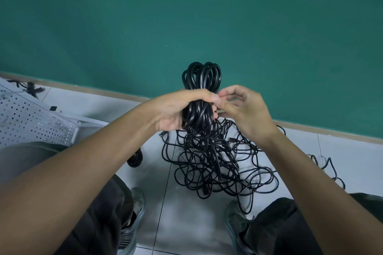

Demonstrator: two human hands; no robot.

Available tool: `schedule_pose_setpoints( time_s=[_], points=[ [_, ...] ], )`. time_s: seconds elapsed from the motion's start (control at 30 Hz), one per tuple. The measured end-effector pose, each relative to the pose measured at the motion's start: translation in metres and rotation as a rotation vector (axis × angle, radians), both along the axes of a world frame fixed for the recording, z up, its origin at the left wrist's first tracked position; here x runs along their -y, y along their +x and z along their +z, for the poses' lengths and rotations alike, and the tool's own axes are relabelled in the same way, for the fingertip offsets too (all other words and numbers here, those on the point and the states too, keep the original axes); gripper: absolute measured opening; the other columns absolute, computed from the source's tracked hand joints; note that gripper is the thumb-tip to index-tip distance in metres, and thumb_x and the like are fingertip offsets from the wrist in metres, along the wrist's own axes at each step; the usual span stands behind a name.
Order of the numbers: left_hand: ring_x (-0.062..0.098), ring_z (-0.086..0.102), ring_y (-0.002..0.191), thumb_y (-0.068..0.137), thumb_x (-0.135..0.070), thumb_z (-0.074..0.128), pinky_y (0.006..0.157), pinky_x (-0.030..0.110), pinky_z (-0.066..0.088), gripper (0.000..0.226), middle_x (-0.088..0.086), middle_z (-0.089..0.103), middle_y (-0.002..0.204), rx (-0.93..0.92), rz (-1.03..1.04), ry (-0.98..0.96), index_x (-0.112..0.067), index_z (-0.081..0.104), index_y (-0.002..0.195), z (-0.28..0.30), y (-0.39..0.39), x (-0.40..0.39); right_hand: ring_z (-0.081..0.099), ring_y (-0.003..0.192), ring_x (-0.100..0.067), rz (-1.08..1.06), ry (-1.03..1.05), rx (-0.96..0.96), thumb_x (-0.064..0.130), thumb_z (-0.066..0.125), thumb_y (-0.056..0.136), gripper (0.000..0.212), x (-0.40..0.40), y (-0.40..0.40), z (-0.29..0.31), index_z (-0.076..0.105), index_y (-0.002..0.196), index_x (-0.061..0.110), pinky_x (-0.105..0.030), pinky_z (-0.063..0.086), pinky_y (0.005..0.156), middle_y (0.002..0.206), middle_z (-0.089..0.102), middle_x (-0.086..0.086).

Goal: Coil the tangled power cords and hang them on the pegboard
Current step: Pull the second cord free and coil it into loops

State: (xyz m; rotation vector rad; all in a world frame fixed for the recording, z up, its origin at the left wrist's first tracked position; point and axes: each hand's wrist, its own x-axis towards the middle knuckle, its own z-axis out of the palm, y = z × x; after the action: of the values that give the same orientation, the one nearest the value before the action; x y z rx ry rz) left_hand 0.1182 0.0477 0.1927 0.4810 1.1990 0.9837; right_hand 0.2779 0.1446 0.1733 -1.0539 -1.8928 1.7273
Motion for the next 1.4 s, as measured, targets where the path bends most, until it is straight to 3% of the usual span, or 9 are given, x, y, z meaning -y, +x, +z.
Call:
schedule_pose_setpoints(
  time_s=[0.07, 0.23, 0.37, 0.53, 0.7, 0.8, 0.9, 1.1, 1.4],
  points=[
    [0.012, 0.068, 0.067, 0.073, -0.027, 0.075, 0.059, 0.024, 0.058, 0.012, 0.002, 0.068, 0.075, 0.034, 0.023, 0.012, -0.016, 0.073, 0.069, -0.002, -0.005, -0.002, 0.072, 0.097, -0.031, 0.061, -0.008, 0.031, 0.018, 0.067, 0.098, 0.009, -0.001, 0.0, -0.006, 0.067, 0.103, 0.011, -0.046, 0.06, 0.092, 0.105, 0.07, -0.014],
    [0.016, 0.067, 0.077, 0.069, -0.03, 0.079, 0.077, 0.03, 0.058, 0.012, 0.001, 0.068, 0.078, 0.1, 0.049, 0.066, -0.018, 0.075, 0.068, -0.004, -0.016, -0.002, 0.07, 0.097, -0.008, 0.295, 0.025, 0.166, 0.014, 0.062, 0.101, 0.01, 0.003, 0.003, -0.017, 0.067, 0.098, 0.021, -0.027, 0.053, 0.095, 0.098, 0.074, 0.009],
    [0.016, 0.07, 0.077, 0.071, -0.027, 0.08, 0.076, 0.029, 0.061, 0.01, 0.0, 0.069, 0.079, 0.132, 0.118, 0.081, -0.017, 0.075, 0.07, -0.003, -0.021, -0.003, 0.073, 0.094, -0.022, 0.151, 0.02, 0.112, 0.006, 0.062, 0.1, 0.03, 0.004, 0.002, -0.02, 0.072, 0.083, 0.029, -0.04, 0.06, 0.093, 0.093, 0.075, -0.002],
    [0.017, 0.072, 0.079, 0.076, -0.028, 0.073, 0.065, 0.028, 0.06, 0.023, 0.0, 0.072, 0.08, -0.091, 0.142, 0.048, -0.01, 0.068, 0.09, -0.003, -0.018, -0.003, 0.077, 0.082, -0.03, -0.11, -0.057, -0.052, 0.001, 0.062, 0.099, 0.014, 0.0, 0.002, -0.003, 0.071, 0.11, 0.002, -0.035, 0.064, 0.076, 0.099, 0.073, -0.019],
    [0.021, 0.072, 0.088, 0.091, -0.02, 0.07, 0.07, 0.031, 0.061, 0.023, 0.015, 0.076, 0.104, -0.152, 0.125, 0.029, -0.003, 0.072, 0.106, -0.006, -0.012, -0.004, 0.077, 0.084, -0.037, -0.172, -0.07, -0.183, 0.001, 0.064, 0.097, 0.013, -0.005, 0.002, 0.019, 0.072, 0.108, 0.002, -0.043, 0.064, 0.078, 0.104, 0.073, -0.022],
    [0.038, 0.071, 0.105, 0.081, -0.024, 0.075, 0.086, 0.042, 0.061, 0.05, 0.028, 0.07, 0.121, -0.154, 0.086, 0.048, -0.002, 0.068, 0.125, -0.008, -0.008, -0.004, 0.077, 0.084, -0.032, -0.165, -0.069, -0.243, 0.0, 0.065, 0.097, 0.013, -0.005, 0.001, 0.025, 0.073, 0.106, 0.002, -0.036, 0.064, 0.073, 0.106, 0.074, -0.02],
    [0.032, 0.069, 0.119, 0.079, -0.019, 0.073, 0.09, 0.044, 0.06, 0.054, 0.02, 0.072, 0.124, -0.139, 0.05, 0.1, -0.01, 0.065, 0.131, -0.008, -0.003, -0.004, 0.076, 0.091, -0.027, -0.162, -0.052, -0.274, -0.001, 0.064, 0.096, 0.015, -0.004, 0.0, 0.027, 0.073, 0.108, 0.0, -0.039, 0.064, 0.074, 0.101, 0.076, -0.014],
    [0.024, 0.073, 0.109, 0.09, -0.009, 0.07, 0.08, 0.037, 0.059, 0.035, 0.012, 0.077, 0.11, -0.168, -0.025, 0.169, -0.016, 0.066, 0.124, -0.006, 0.004, -0.001, 0.074, 0.09, -0.031, -0.238, -0.014, -0.24, -0.002, 0.07, 0.093, 0.009, -0.005, -0.001, 0.026, 0.073, 0.1, 0.001, -0.037, 0.064, 0.069, 0.104, 0.073, -0.022],
    [0.027, 0.073, 0.089, 0.095, -0.003, 0.062, 0.074, 0.038, 0.058, 0.011, 0.016, 0.076, 0.092, -0.233, 0.102, 0.15, -0.003, 0.067, 0.105, -0.011, 0.014, 0.001, 0.068, 0.082, -0.015, -0.284, 0.154, -0.105, 0.011, 0.079, 0.089, 0.015, -0.004, -0.005, 0.019, 0.068, 0.098, 0.013, -0.029, 0.063, 0.073, 0.089, 0.067, -0.005]
  ],
)
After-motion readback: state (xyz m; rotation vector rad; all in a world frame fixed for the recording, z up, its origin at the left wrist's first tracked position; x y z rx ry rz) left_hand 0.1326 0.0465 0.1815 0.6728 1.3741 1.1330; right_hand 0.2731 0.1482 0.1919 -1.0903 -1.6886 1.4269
